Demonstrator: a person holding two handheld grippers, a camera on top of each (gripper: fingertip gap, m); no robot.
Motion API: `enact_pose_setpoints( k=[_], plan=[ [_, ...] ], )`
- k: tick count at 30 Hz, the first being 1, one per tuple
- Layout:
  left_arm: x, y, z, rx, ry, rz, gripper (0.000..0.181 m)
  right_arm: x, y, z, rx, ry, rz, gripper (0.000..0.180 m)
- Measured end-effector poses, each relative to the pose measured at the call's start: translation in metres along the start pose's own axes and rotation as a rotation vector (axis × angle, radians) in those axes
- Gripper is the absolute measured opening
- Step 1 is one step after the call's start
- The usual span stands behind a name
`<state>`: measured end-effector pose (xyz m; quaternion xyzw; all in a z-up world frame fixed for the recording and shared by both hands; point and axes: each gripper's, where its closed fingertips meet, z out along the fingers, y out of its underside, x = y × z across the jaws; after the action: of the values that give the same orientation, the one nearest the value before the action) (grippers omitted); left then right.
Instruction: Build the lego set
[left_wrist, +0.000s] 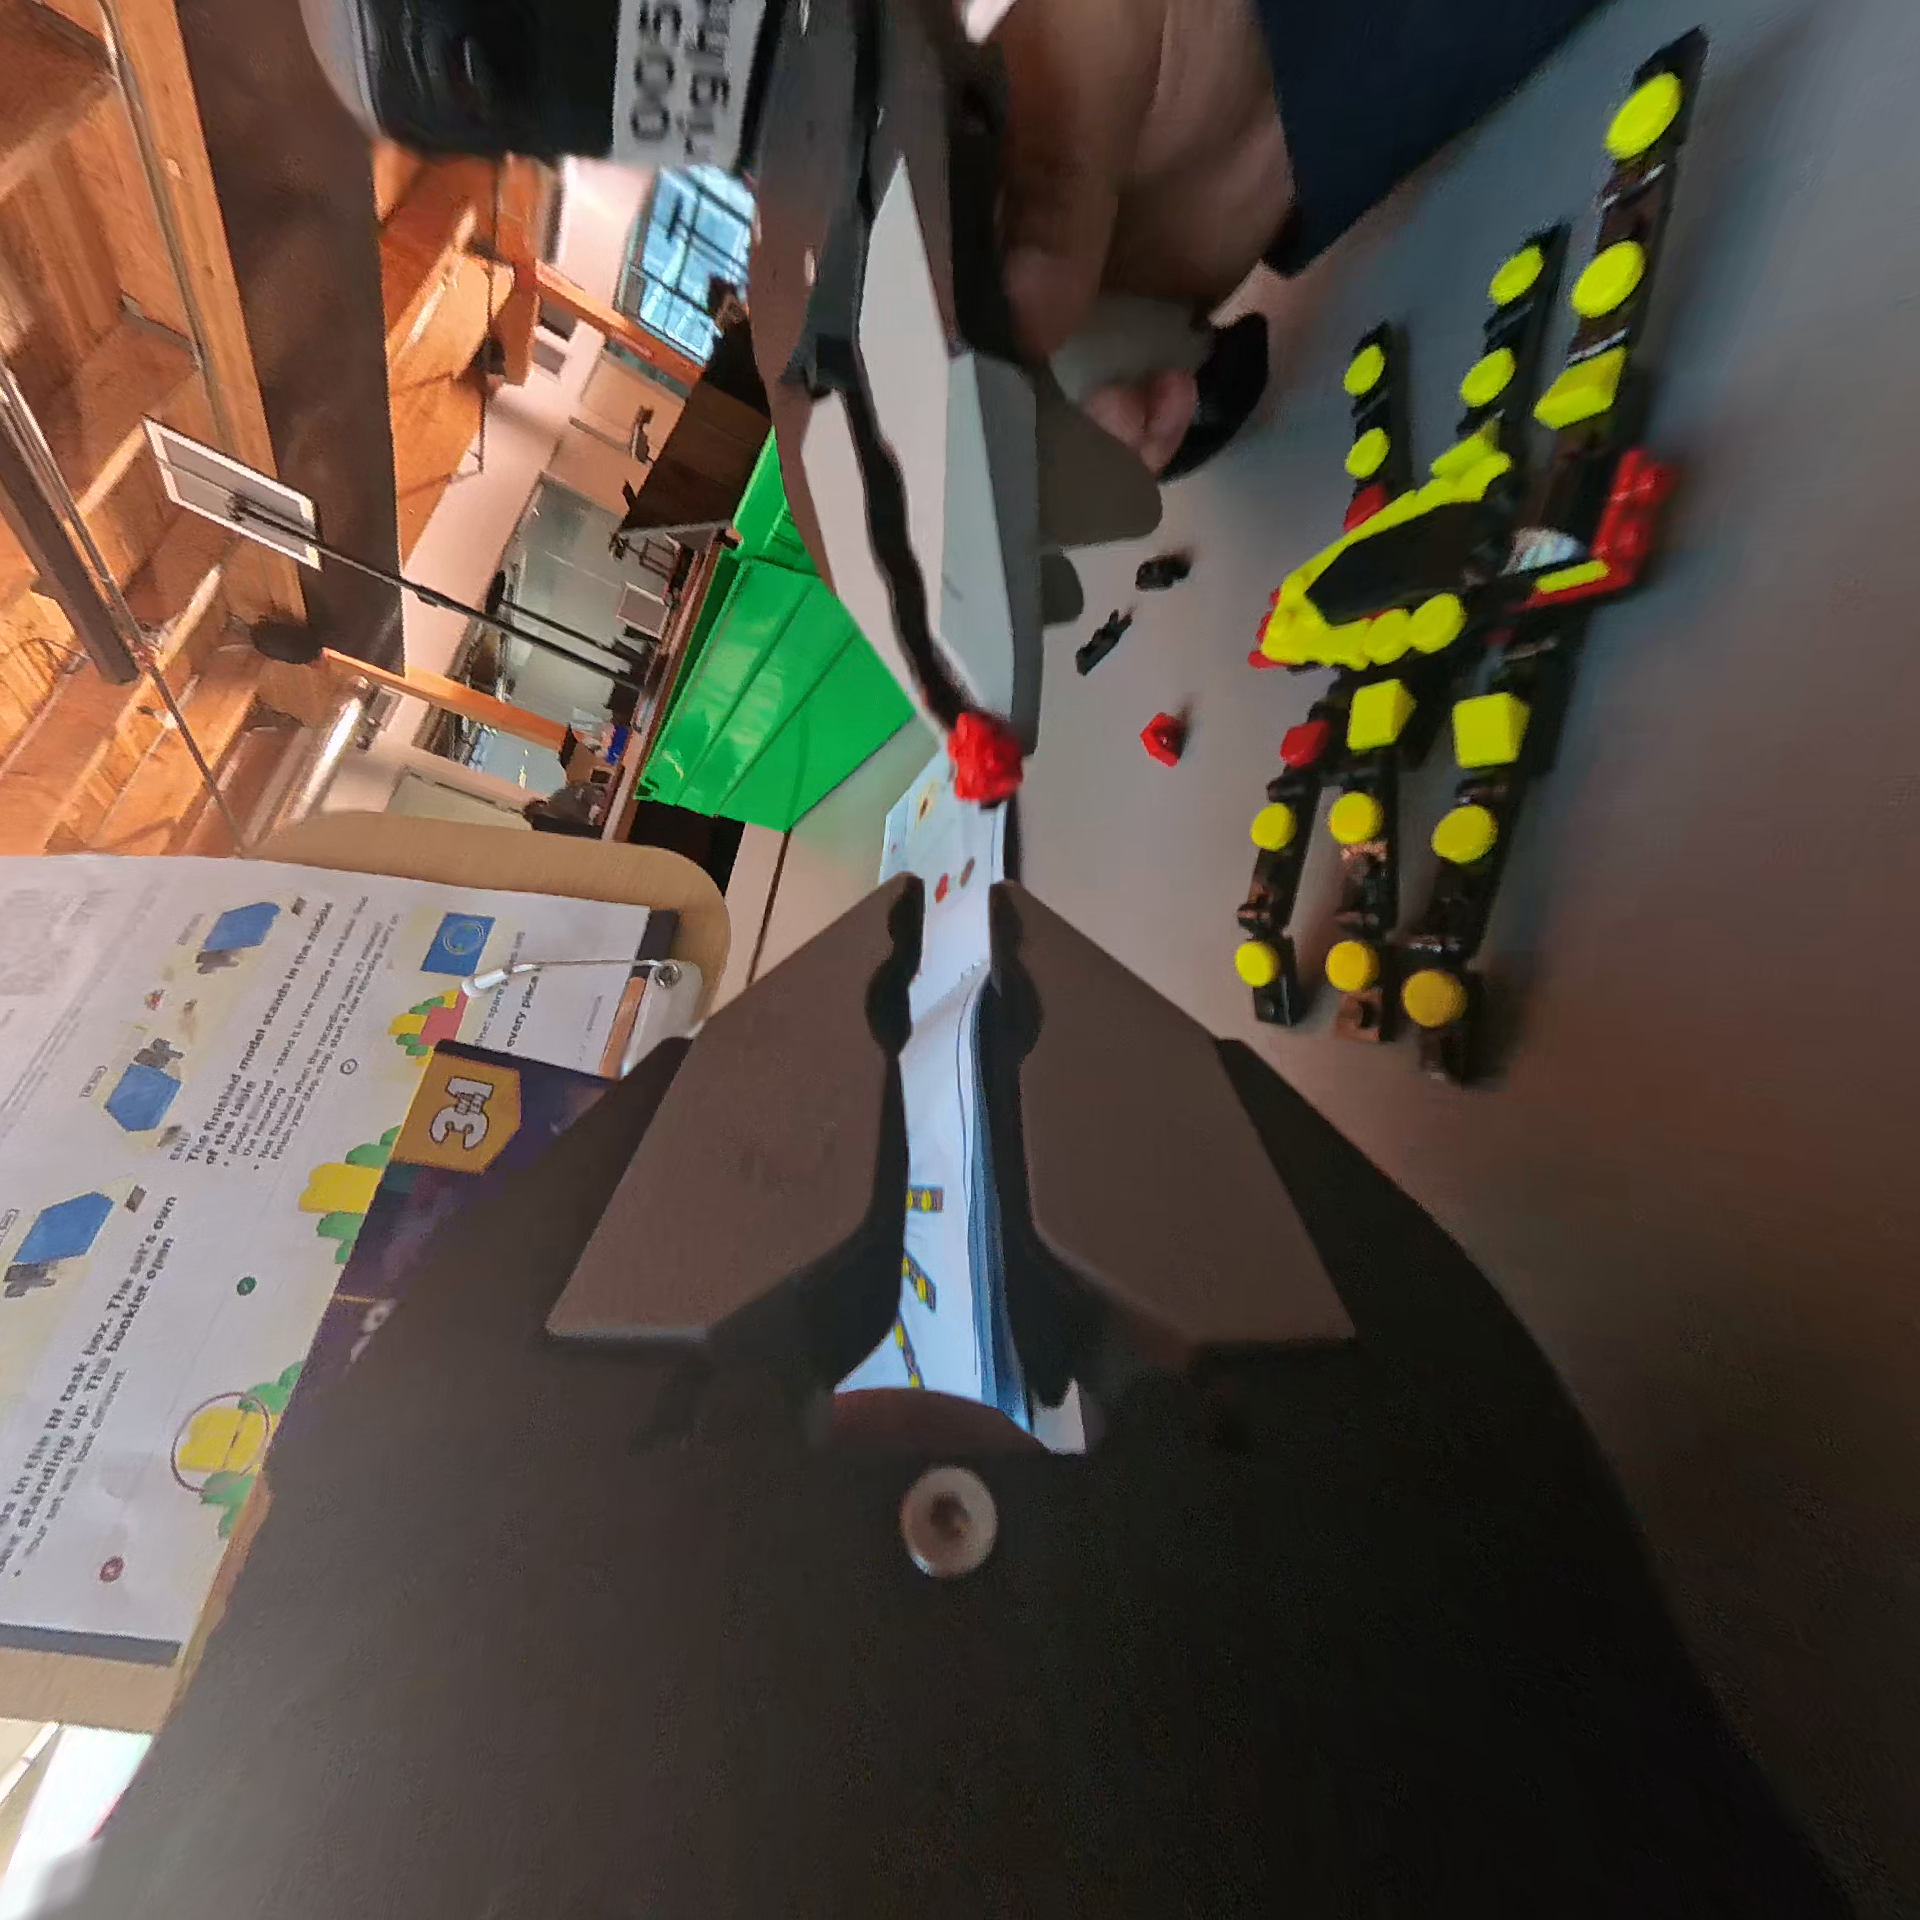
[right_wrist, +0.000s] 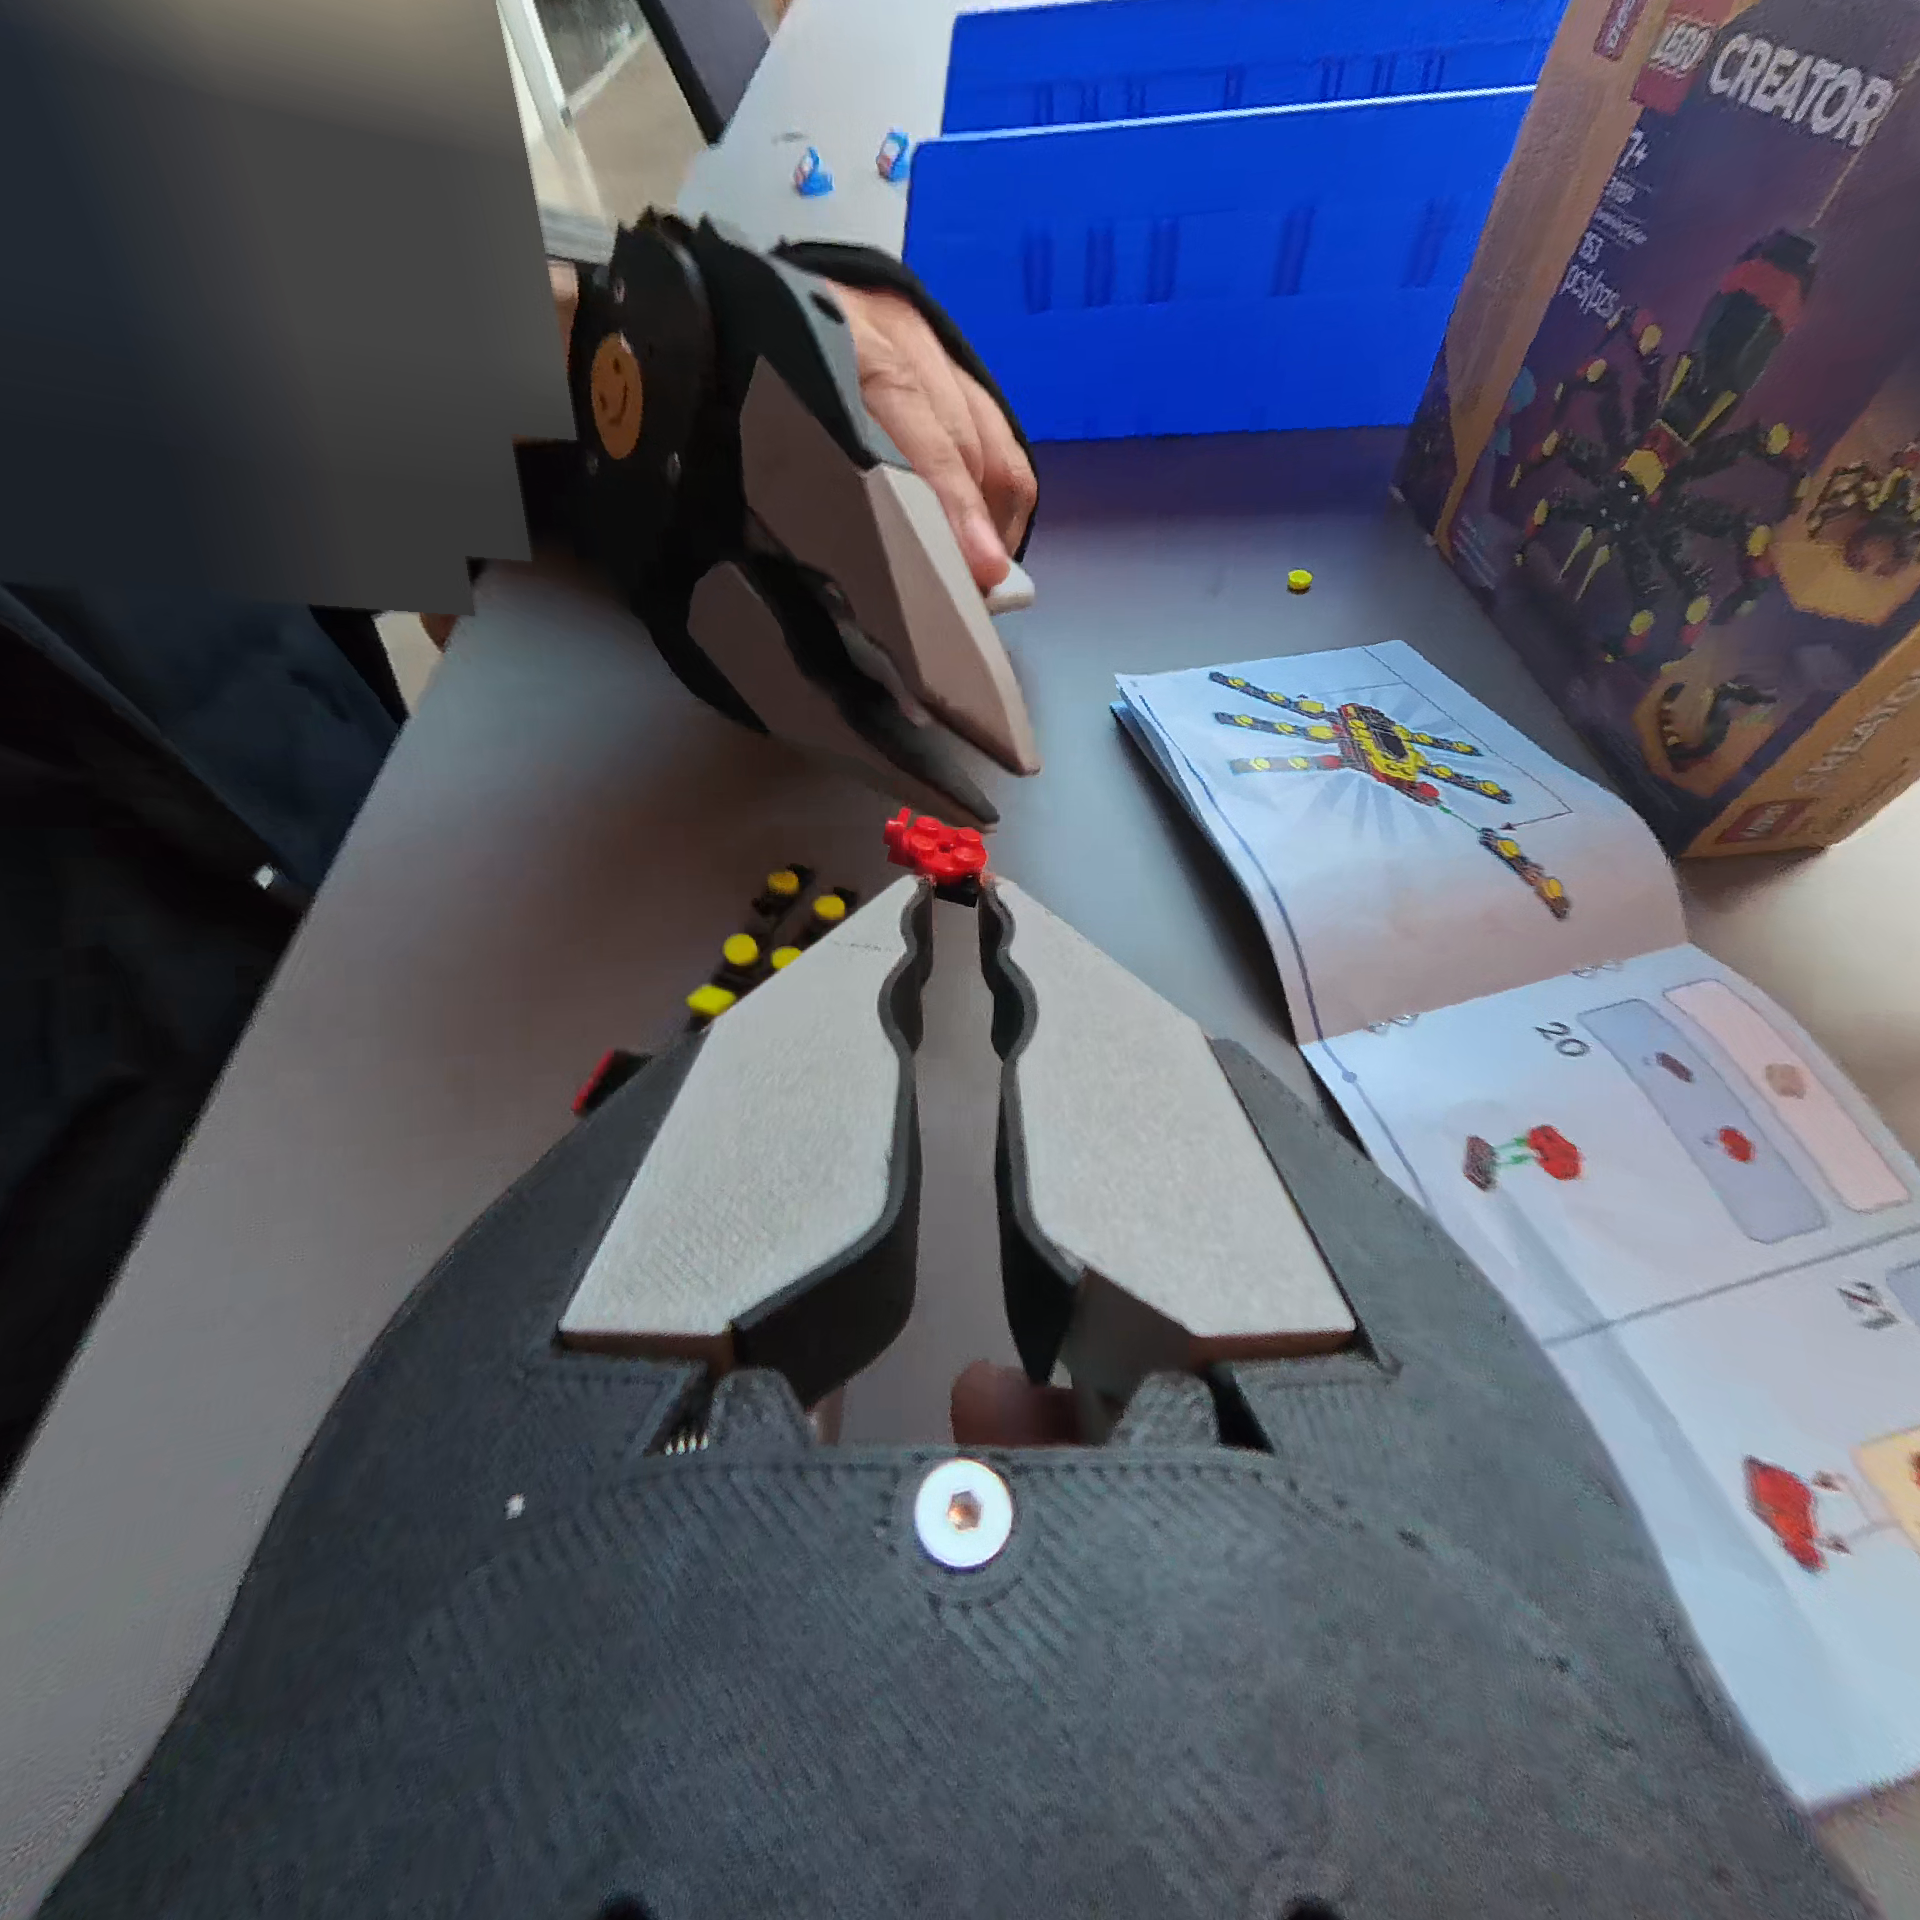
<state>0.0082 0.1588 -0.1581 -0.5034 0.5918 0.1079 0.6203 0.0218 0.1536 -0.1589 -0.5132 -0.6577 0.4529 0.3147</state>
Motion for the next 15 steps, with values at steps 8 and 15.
enact_pose_setpoints(
  k=[8,15],
  plan=[
    [-0.006,0.028,0.004,-0.092,0.017,-0.095,0.006,0.009,0.028,-0.009,-0.115,-0.124,-0.267,0.005],
    [0.015,0.025,0.003,-0.067,0.123,-0.049,0.000,0.016,0.058,0.004,-0.371,-0.265,-0.346,0.005]
  ],
)
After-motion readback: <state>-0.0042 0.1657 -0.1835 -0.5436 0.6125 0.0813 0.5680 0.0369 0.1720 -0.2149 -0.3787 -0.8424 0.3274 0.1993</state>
